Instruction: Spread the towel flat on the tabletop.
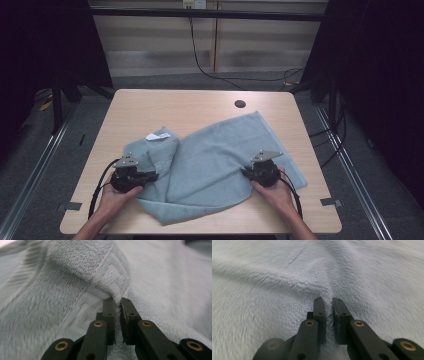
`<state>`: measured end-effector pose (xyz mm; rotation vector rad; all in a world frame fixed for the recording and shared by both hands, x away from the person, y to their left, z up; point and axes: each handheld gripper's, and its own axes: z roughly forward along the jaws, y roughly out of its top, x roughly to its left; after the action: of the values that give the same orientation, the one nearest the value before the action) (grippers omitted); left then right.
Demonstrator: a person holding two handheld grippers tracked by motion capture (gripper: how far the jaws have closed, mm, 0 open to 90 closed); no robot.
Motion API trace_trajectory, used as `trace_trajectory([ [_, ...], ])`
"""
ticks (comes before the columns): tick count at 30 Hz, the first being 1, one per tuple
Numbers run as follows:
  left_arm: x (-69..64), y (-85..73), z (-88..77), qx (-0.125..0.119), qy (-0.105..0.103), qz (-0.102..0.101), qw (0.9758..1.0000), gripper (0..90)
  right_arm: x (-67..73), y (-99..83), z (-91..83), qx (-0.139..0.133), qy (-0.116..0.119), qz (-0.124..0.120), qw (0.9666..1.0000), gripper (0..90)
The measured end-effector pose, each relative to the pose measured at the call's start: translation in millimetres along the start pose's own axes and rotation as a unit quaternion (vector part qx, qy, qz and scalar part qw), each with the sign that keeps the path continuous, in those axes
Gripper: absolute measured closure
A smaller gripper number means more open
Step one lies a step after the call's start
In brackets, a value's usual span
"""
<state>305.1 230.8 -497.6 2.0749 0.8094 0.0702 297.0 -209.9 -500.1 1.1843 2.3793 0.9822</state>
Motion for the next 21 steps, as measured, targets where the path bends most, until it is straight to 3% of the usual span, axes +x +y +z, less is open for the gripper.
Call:
trace_trajectory([
  [6, -20.8, 2.9, 3.5, 0.000, -0.030, 0.014, 0.9994, 82.5, -35.0, 14.1, 16.4, -0.010, -0.019, 0.030, 0.9993, 83.4],
  [10, -24.9, 4.5, 2.8, -0.002, -0.033, 0.016, 0.9993, 80.5, -51.4, 18.7, 24.5, -0.024, -0.019, 0.053, 0.9981, 83.4],
  [12, -22.6, 4.5, -0.3, -0.009, -0.028, 0.015, 0.9995, 77.2, -53.0, 19.1, 25.7, -0.028, -0.021, 0.061, 0.9975, 81.1],
  [16, -8.6, 5.8, -12.0, -0.041, -0.004, 0.002, 0.9992, 66.1, -49.3, 20.5, 14.6, -0.035, -0.038, 0.069, 0.9962, 62.8],
  [21, 12.7, 5.2, -21.9, -0.063, 0.034, -0.020, 0.9972, 56.5, -28.2, 25.5, -13.4, -0.076, -0.008, 0.057, 0.9954, 58.5],
])
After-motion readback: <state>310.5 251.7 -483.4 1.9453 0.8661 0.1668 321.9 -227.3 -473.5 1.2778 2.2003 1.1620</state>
